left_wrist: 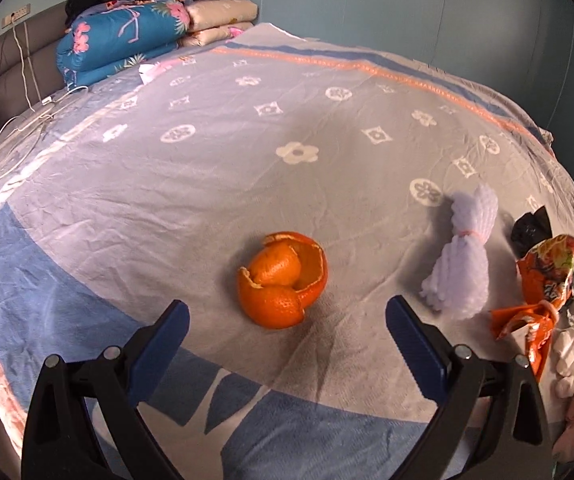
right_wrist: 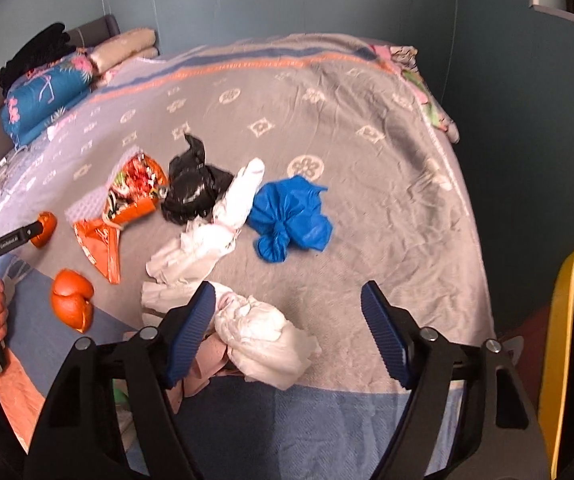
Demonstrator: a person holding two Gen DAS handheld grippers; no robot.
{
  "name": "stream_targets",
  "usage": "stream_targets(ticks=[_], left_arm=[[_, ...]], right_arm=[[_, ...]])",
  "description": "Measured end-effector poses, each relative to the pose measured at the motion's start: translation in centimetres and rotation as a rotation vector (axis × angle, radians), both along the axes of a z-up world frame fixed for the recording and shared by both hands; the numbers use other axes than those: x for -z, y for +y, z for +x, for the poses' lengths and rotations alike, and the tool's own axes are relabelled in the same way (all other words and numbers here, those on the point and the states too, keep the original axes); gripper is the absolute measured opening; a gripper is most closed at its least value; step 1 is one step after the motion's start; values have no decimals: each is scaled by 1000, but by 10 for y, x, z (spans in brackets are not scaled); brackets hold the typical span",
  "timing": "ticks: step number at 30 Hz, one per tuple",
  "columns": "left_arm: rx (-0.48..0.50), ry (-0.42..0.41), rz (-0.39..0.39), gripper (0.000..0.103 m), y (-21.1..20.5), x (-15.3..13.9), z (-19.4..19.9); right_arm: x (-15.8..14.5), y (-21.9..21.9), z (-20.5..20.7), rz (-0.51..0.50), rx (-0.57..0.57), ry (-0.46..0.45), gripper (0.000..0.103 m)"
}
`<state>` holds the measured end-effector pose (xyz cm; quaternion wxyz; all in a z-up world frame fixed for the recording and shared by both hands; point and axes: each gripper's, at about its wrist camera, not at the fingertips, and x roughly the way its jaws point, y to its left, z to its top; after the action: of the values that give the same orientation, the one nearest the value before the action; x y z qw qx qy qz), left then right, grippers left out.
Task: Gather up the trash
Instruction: 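Grasp the orange peel with the left tool while the right tool grasps white tissues, then carry the peel and tissues over the bin and open both tools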
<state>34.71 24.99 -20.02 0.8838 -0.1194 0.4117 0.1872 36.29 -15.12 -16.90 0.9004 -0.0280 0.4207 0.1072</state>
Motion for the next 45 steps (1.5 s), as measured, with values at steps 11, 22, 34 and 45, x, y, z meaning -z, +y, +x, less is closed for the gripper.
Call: stream_targets(ticks=[11, 22, 34, 45], left_arm=[[80, 50, -16, 50, -7, 20, 12], [81, 41, -50, 0, -3, 18, 8], [141, -78, -63, 0, -4, -30, -30], [135, -82, -28, 1, 7, -44, -38]], right_arm=[[25, 20, 2, -33, -86, 93, 34], [24, 16, 3, 17, -78, 120, 12], [-35, -2, -21, 126, -77, 10, 12], [-71, -6, -54, 149, -107, -47, 12]])
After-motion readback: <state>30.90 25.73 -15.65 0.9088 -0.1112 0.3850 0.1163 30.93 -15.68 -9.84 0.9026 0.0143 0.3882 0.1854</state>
